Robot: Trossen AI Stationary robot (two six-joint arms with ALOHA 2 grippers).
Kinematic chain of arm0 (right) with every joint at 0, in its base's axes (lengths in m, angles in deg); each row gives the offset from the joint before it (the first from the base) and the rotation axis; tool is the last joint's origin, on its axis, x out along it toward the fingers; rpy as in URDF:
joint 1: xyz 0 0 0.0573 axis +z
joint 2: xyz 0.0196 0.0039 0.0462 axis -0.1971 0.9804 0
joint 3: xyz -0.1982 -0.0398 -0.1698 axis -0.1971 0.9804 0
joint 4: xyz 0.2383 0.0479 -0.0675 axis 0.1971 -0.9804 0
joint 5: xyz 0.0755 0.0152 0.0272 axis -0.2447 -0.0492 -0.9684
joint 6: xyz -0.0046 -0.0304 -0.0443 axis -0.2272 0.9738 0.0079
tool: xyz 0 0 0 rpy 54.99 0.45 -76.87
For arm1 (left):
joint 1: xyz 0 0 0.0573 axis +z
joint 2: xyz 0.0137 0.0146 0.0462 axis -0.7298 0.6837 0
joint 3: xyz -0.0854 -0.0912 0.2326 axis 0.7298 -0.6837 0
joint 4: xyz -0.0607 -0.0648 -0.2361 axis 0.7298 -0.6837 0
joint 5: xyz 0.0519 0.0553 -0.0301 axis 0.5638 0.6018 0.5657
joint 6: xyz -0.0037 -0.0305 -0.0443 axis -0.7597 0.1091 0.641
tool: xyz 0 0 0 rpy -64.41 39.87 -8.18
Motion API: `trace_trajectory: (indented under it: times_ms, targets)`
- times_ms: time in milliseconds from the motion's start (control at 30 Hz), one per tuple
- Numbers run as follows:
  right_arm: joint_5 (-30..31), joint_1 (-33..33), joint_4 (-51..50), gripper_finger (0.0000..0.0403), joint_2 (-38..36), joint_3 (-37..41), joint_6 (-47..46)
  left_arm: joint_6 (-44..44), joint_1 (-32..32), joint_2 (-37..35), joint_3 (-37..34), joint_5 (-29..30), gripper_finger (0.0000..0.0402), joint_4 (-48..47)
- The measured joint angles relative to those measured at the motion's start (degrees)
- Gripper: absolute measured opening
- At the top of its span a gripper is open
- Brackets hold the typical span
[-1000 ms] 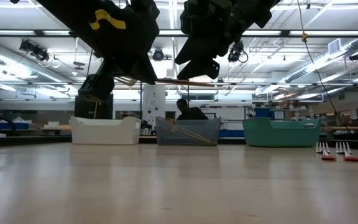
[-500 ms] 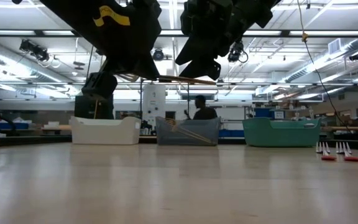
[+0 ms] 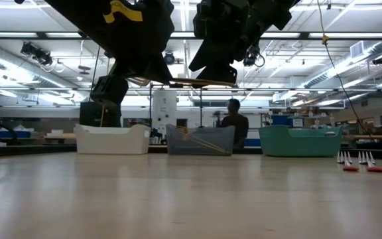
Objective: Sort silverware by color (type)
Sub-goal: Put the gold fork into the black bin
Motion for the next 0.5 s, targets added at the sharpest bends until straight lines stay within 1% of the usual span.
trace_trajectory:
  times_ms: [500]
  targets:
    - [0.0,1.0,-0.5,0.024,0.0,0.0,-0.8,0.0,0.0,0.0,0.0,0.0,0.0033,0.2]
